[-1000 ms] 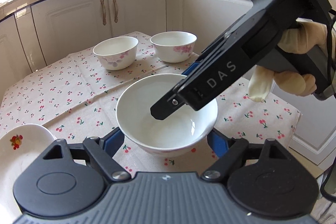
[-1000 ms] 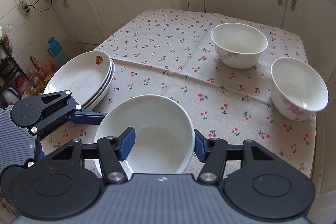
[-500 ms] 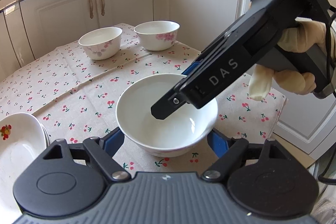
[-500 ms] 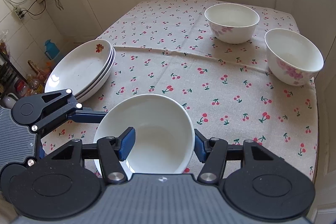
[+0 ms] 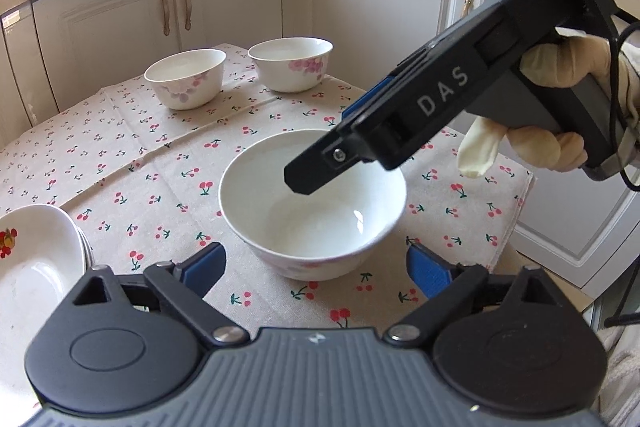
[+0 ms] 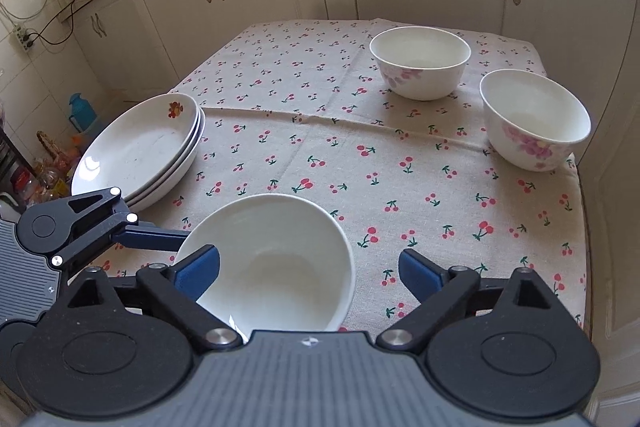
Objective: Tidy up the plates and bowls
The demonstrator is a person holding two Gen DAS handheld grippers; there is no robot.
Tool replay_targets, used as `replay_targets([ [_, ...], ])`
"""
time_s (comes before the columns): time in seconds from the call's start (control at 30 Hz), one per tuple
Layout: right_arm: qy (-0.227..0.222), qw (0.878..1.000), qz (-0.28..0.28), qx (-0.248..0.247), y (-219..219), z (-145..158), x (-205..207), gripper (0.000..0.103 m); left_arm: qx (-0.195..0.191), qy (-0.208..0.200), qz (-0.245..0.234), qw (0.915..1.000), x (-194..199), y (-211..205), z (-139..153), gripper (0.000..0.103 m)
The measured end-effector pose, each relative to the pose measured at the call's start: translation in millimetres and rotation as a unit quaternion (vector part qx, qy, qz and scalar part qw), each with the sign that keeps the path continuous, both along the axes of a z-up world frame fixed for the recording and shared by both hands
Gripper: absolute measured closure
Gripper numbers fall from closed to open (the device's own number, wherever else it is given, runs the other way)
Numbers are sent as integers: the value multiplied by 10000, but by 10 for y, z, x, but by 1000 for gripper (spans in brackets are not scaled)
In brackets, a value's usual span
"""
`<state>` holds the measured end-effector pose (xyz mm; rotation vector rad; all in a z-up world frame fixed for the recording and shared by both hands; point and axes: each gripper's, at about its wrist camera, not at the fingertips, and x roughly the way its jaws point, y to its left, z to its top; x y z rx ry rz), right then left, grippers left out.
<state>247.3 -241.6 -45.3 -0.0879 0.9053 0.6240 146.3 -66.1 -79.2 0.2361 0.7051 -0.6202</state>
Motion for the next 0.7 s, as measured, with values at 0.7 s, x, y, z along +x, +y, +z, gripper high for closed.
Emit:
replay_targets([
  [0.7,-1370,9786,-1416,-591,-335,34,-107,0,-158,-52,197,9997,561,186,578,3],
])
